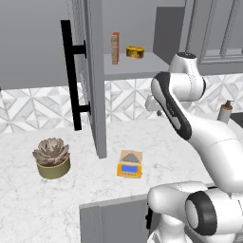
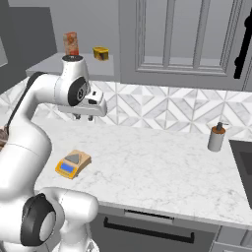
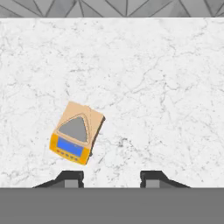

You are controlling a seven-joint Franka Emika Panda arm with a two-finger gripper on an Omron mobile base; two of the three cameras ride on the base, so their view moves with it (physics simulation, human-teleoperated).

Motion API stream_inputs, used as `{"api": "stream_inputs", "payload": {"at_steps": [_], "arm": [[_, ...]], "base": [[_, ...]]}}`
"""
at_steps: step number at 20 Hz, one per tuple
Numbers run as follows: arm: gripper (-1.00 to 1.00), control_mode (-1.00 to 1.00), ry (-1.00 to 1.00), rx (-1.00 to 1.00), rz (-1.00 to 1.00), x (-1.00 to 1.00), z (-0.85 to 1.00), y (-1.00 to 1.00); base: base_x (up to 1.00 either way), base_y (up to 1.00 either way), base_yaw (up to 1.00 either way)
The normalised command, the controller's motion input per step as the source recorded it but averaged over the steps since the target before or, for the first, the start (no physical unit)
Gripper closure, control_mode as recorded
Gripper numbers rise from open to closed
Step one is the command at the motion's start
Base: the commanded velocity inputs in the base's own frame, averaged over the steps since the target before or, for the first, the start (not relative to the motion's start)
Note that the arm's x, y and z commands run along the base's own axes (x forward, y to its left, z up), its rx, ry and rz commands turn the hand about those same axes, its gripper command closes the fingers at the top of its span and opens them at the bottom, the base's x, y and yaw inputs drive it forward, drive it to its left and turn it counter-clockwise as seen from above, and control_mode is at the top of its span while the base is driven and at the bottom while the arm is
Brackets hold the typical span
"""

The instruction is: Pick the boxed food and place it on the digital scale for weighing, and close the cabinet.

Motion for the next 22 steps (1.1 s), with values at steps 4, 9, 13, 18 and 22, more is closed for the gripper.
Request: {"api": "stream_inputs", "payload": {"at_steps": [4,9,13,18,22], "arm": [[-1.00,-1.00,-0.04,0.00,0.04,-0.37,0.00,0.08],[-1.00,-1.00,-0.20,0.01,0.00,-0.26,0.23,0.19],[-1.00,-1.00,-0.35,0.02,0.00,-0.28,0.62,0.25],[-1.00,-1.00,-0.31,0.03,-0.01,-0.15,0.60,0.22],[-1.00,-1.00,-0.35,0.00,0.00,-0.12,0.55,0.03]], "base": [[0.00,0.00,0.00],[0.00,0.00,0.00],[0.00,0.00,0.00],[0.00,0.00,0.00],[0.00,0.00,0.00]]}}
